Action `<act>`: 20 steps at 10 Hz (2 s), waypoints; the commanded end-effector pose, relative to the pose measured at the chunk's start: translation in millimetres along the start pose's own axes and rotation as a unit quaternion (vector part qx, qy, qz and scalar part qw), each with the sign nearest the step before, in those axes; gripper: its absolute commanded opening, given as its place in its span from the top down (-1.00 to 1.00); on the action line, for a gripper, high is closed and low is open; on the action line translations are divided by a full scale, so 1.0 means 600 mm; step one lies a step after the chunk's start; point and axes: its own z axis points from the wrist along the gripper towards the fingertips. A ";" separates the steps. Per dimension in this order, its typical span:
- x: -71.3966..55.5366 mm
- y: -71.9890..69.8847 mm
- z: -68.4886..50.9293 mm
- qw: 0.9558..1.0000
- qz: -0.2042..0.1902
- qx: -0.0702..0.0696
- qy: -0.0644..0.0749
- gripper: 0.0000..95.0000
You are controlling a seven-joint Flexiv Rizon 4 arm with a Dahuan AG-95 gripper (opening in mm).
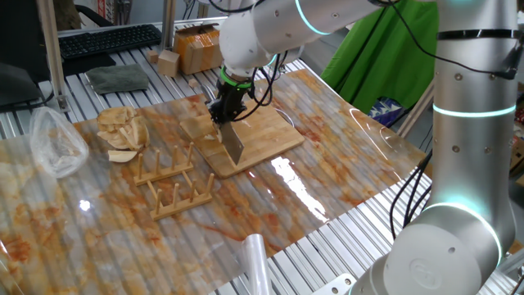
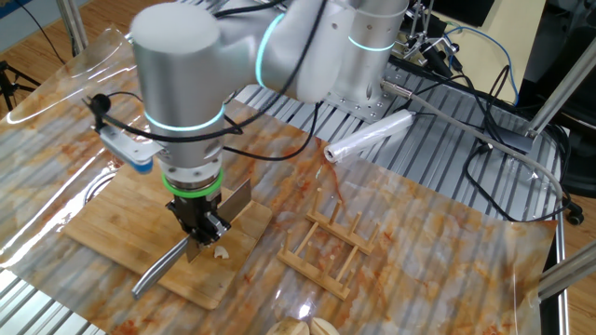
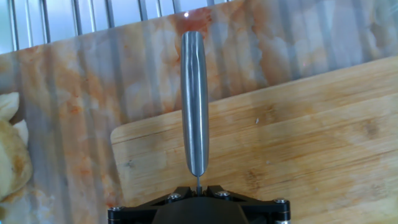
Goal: Slice the lotus root
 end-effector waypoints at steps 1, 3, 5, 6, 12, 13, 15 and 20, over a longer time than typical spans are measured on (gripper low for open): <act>0.003 -0.001 -0.009 1.000 0.001 -0.004 -0.001 1.00; 0.003 -0.001 -0.012 1.000 -0.001 -0.001 -0.001 1.00; -0.002 -0.004 -0.025 1.000 -0.005 0.001 0.004 1.00; -0.003 -0.006 -0.033 1.000 -0.007 -0.001 0.009 1.00; -0.012 -0.016 -0.066 1.000 -0.020 0.002 0.013 1.00; -0.012 -0.017 -0.066 1.000 -0.021 0.002 0.013 1.00; -0.012 -0.018 -0.065 1.000 -0.023 0.003 0.013 1.00; -0.009 -0.024 -0.057 1.000 -0.026 0.003 0.010 1.00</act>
